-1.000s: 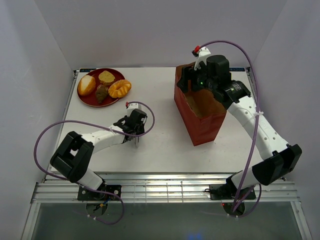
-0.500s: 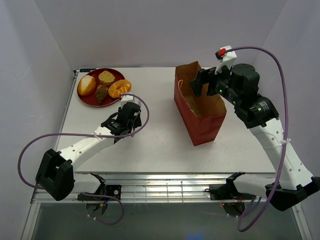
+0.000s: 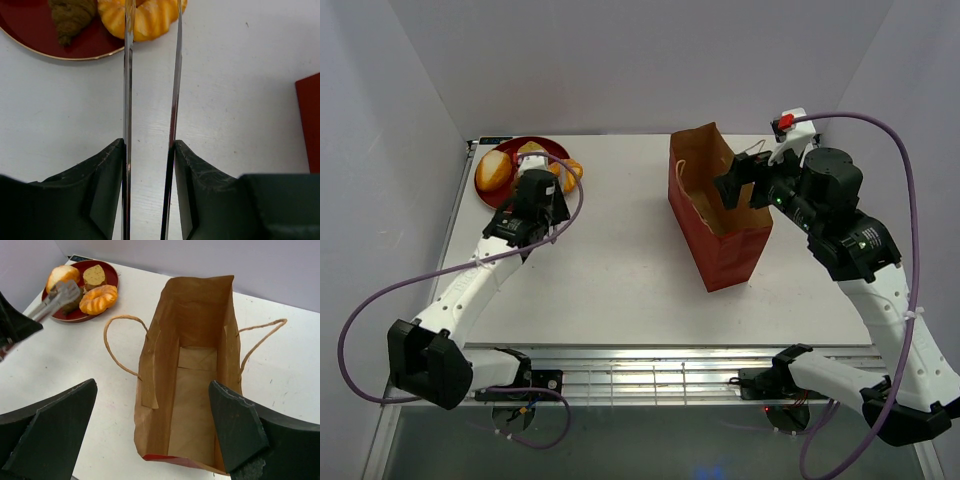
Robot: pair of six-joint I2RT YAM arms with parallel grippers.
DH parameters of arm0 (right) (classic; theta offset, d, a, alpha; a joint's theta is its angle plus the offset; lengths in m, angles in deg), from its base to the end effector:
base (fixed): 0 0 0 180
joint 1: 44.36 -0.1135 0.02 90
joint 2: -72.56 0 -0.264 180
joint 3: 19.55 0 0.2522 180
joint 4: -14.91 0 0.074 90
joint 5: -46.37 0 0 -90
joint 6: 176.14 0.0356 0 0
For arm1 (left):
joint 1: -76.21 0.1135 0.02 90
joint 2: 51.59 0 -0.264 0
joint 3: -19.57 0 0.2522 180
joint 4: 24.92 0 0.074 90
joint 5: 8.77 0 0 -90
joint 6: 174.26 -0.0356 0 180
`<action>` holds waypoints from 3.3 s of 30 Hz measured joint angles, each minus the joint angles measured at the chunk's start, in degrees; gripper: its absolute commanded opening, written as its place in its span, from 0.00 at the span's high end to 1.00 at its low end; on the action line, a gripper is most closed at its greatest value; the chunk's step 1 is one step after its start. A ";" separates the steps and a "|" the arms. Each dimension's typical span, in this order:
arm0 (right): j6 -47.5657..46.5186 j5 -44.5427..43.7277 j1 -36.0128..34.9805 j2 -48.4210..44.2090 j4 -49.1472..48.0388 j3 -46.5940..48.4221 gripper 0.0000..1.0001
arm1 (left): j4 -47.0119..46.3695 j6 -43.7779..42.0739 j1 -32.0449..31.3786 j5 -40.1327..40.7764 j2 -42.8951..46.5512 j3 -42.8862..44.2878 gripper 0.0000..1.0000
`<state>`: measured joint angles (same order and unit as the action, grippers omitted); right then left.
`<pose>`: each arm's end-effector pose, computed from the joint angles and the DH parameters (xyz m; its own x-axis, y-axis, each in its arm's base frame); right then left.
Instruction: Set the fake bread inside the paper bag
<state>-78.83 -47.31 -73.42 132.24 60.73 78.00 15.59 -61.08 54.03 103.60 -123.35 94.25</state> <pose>0.1709 0.0924 0.4811 -0.1745 0.0483 -0.9835 -0.4103 0.9044 0.1172 0.2588 -0.0909 0.3119 -0.5468 -0.1702 -0.8198 -0.1581 0.9825 -0.0985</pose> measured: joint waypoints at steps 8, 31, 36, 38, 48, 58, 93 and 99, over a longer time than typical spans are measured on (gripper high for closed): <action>0.44 -1.86 0.00 -1.49 3.02 -0.35 0.02 | 0.00 -0.61 14.34 -14.58 -0.11 2.34 0.46; 0.85 -4.37 0.00 -3.39 5.20 -0.39 0.02 | -25.88 24.35 30.32 -59.60 -0.63 -21.44 0.45; 0.90 -4.87 0.00 -3.87 5.22 -0.39 0.02 | -32.61 30.97 30.32 -62.47 -2.60 -24.33 0.44; 0.90 -5.01 0.00 -3.89 5.22 -0.39 0.02 | -35.54 33.81 30.32 -63.23 -3.39 -25.42 0.44; 1.05 -5.27 0.00 -4.09 5.55 -0.39 0.02 | -51.01 48.65 30.32 -65.81 -10.82 -29.24 0.44; 1.05 -5.44 0.00 -4.24 5.57 -0.39 0.02 | -65.64 59.69 30.32 -67.19 -19.50 -29.83 0.41; 0.61 -6.93 0.00 -2.62 5.60 -0.33 0.02 | -93.35 75.10 31.91 -66.75 -36.37 -31.71 0.42; 0.61 -6.95 0.00 -2.56 5.60 -0.33 0.02 | -95.17 76.28 32.57 -66.73 -37.83 -31.76 0.43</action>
<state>-78.22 -54.26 -73.42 129.69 66.32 77.67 -79.58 15.20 86.60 36.88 -161.19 62.50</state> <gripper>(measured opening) 0.984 0.582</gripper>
